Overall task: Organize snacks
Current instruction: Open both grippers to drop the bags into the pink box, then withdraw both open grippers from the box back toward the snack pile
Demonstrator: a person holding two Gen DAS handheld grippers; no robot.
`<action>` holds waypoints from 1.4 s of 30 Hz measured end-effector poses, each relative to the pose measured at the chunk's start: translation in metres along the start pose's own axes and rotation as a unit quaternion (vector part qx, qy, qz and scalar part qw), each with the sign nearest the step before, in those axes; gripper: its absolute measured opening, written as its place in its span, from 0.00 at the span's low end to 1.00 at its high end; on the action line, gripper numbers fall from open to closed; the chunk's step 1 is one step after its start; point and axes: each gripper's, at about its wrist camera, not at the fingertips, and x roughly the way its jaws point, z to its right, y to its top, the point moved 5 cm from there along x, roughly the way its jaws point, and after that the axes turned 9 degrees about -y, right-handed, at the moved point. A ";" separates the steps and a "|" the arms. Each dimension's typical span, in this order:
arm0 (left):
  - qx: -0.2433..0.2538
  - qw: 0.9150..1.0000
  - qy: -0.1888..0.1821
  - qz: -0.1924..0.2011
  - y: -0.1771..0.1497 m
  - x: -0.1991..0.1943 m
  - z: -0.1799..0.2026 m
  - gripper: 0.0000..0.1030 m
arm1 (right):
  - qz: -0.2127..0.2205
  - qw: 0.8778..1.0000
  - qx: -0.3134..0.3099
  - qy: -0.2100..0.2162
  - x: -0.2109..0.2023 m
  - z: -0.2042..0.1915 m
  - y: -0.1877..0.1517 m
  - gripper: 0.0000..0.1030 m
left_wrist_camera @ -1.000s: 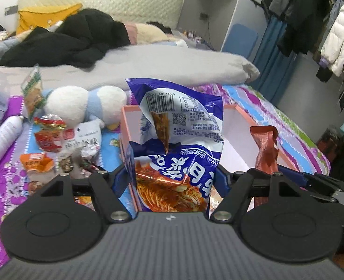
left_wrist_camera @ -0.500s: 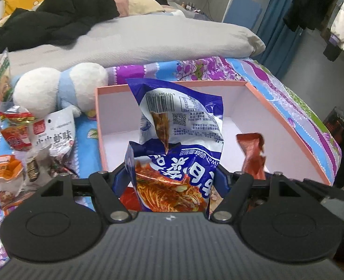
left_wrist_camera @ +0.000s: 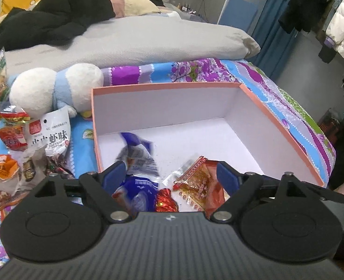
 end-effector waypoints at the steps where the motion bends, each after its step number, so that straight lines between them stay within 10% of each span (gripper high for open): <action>1: 0.000 1.000 0.000 0.003 0.000 -0.005 0.001 0.85 | 0.001 1.000 0.001 0.002 -0.003 0.000 0.000 0.58; 42: -0.017 0.991 0.072 0.108 -0.136 -0.283 -0.025 0.85 | 0.092 0.990 -0.036 0.096 -0.197 -0.084 -0.078 0.58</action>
